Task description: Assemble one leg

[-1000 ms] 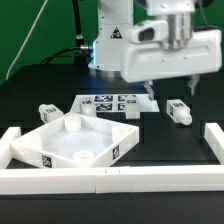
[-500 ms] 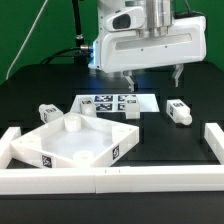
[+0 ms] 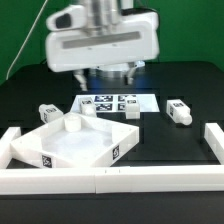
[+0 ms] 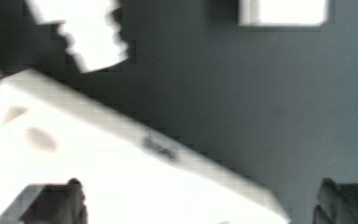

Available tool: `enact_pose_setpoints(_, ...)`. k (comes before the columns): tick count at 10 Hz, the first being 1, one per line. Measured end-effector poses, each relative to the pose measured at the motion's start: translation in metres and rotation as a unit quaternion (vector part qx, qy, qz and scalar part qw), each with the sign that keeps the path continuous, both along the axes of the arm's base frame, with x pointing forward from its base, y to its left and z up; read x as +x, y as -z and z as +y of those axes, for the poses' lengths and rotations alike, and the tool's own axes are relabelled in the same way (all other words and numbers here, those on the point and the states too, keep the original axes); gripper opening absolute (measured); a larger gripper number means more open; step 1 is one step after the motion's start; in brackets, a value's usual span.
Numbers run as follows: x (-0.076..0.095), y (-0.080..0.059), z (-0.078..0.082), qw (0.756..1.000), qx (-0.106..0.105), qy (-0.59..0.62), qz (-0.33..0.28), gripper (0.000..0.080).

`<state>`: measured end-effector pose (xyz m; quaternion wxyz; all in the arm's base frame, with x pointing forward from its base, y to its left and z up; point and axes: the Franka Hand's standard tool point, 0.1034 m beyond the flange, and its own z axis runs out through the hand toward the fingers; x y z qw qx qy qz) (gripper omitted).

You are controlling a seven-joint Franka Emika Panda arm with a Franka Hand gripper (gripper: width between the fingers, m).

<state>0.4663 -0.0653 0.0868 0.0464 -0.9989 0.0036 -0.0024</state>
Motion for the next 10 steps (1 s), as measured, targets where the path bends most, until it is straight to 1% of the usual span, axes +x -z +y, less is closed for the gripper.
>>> enact_pose_setpoints(1, -0.001, 0.009, -0.028, 1.000, 0.005, -0.006, 0.002, 0.0649)
enact_pose_setpoints(2, 0.001, 0.021, -0.047, 1.000, 0.018, -0.007, 0.015, 0.0649)
enact_pose_setpoints(3, 0.005, 0.022, -0.048, 1.000, 0.017, 0.004, 0.016, 0.0649)
enact_pose_setpoints(4, 0.004, 0.021, -0.044, 1.000, 0.018, -0.002, 0.016, 0.0649)
enact_pose_setpoints(6, 0.003, 0.022, -0.045, 1.000, 0.018, -0.001, 0.017, 0.0649)
enact_pose_setpoints(7, 0.004, 0.024, -0.047, 0.999, 0.019, 0.027, 0.022, 0.0649)
enact_pose_setpoints(8, 0.013, 0.031, -0.059, 0.993, 0.016, 0.107, 0.035, 0.0649)
enact_pose_setpoints(9, 0.017, 0.039, -0.070, 0.992, 0.023, 0.116, 0.046, 0.0649)
enact_pose_setpoints(10, 0.022, 0.042, -0.080, 0.991, 0.036, 0.119, 0.057, 0.0649)
